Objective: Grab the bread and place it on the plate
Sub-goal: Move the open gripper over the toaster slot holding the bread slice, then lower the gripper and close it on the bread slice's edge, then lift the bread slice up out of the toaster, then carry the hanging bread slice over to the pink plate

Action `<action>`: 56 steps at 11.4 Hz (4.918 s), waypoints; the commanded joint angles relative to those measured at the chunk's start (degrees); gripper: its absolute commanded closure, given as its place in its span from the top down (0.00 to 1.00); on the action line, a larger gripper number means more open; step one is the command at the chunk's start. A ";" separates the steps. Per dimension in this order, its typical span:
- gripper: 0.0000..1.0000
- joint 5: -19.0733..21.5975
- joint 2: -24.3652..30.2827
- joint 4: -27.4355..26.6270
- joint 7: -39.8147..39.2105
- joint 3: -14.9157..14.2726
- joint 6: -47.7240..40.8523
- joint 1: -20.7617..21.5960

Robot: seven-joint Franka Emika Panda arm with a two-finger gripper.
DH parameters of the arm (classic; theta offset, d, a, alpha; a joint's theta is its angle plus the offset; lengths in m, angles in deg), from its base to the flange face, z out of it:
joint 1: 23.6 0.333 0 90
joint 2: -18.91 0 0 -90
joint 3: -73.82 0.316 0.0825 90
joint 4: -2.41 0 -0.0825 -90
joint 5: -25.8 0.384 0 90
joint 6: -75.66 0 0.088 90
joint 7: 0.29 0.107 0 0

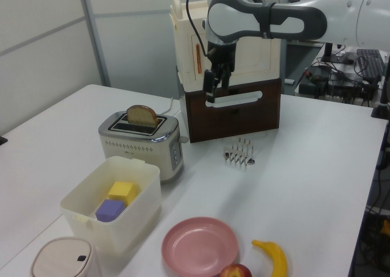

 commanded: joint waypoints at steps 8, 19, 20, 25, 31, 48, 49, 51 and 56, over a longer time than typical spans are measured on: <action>1.00 1.00 -11.07 -1.41 14.62 -0.11 35.79 3.65; 0.40 5.22 -17.77 -1.33 14.62 1.91 54.02 4.62; 0.25 5.31 -17.77 -1.24 14.62 1.91 54.11 4.62; 0.00 7.67 -17.50 -1.15 14.70 2.17 54.11 4.62; 0.00 14.70 -11.72 0.17 14.53 2.17 53.58 3.57; 0.00 14.01 -0.10 -1.23 5.31 2.26 -11.00 8.22; 0.00 14.01 -0.27 -1.59 4.60 2.26 -12.67 9.01; 0.00 14.01 -0.97 -2.03 3.19 2.26 -16.01 11.29; 0.00 13.92 -3.43 -4.49 3.28 2.26 -16.73 18.06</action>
